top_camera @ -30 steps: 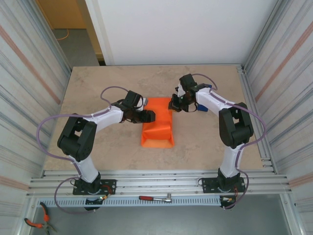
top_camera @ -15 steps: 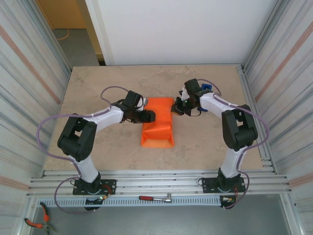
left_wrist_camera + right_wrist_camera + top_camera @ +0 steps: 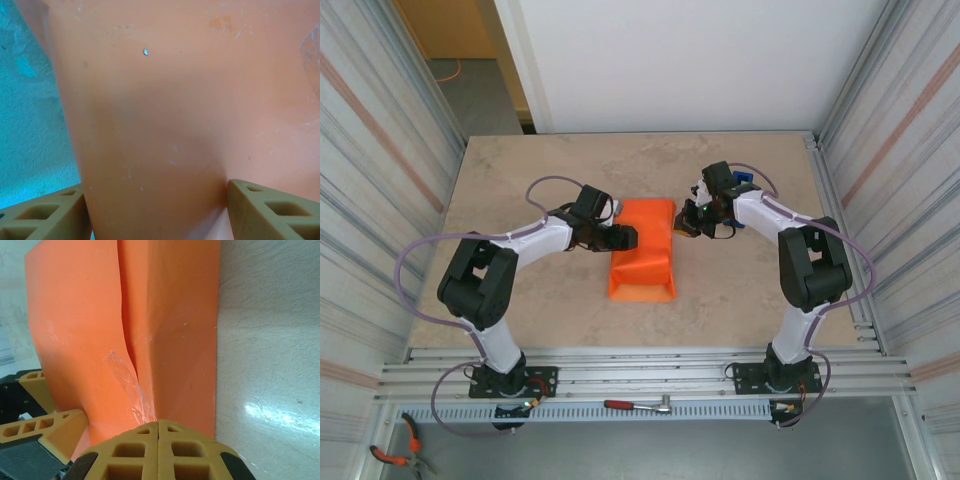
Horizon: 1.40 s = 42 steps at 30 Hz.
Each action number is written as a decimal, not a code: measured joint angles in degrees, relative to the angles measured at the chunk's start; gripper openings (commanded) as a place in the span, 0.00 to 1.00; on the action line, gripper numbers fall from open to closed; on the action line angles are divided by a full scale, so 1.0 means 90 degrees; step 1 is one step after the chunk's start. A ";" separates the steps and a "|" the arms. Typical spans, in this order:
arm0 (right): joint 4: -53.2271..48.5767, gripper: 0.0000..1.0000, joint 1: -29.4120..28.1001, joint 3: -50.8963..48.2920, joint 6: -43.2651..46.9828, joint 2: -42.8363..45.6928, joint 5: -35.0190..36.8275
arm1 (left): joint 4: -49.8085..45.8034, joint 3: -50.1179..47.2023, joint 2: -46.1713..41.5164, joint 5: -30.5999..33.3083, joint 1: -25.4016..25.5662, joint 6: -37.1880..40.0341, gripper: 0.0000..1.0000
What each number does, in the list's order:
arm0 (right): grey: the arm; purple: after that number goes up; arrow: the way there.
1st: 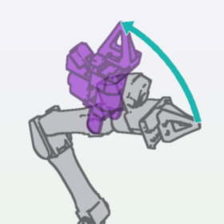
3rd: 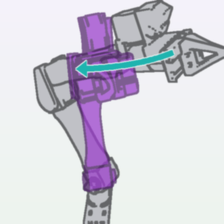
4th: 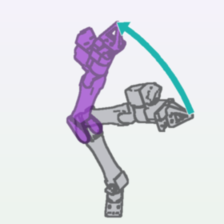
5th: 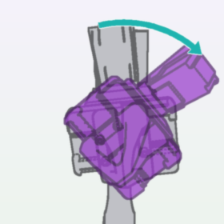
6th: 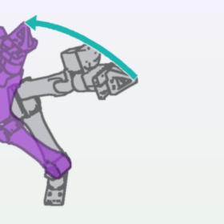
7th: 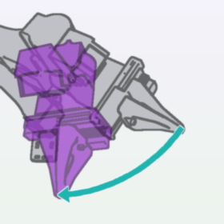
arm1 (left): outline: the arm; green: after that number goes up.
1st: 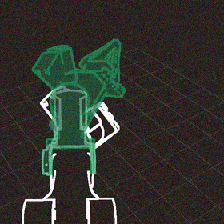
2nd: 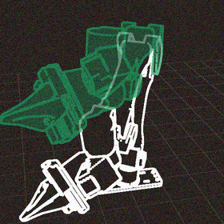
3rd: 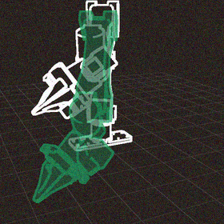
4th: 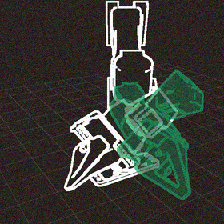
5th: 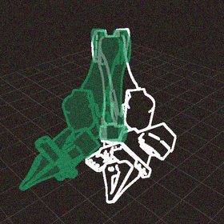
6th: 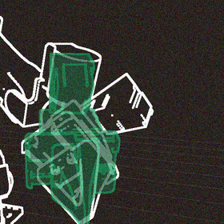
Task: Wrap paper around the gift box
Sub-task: Wrap the gift box with the wrapping paper.
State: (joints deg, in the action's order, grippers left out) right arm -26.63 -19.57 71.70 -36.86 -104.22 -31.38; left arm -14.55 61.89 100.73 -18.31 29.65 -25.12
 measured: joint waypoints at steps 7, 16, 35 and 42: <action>-0.0017 0.00 -0.0036 0.0000 0.0002 -0.0146 0.0007 | 0.0000 0.0000 0.0000 0.0000 0.0000 -0.0002 0.67; -0.0061 0.00 -0.0078 0.0053 0.0000 -0.0238 0.0029 | 0.0000 0.0000 0.0000 0.0002 0.0000 -0.0002 0.67; 0.1088 0.00 0.0189 -0.0857 -0.0663 -0.0204 -0.0612 | -0.0002 0.0005 -0.0024 -0.0002 0.0002 -0.0022 0.67; 0.0544 0.00 0.0316 -0.0629 -0.0520 0.0102 -0.0299 | -0.0177 0.0112 -0.0058 0.0097 0.0039 -0.0022 0.70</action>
State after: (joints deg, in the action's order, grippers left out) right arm -21.74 -16.73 66.04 -41.54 -103.31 -34.06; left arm -16.14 62.89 100.20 -17.43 30.00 -25.32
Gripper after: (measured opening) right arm 0.061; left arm 0.695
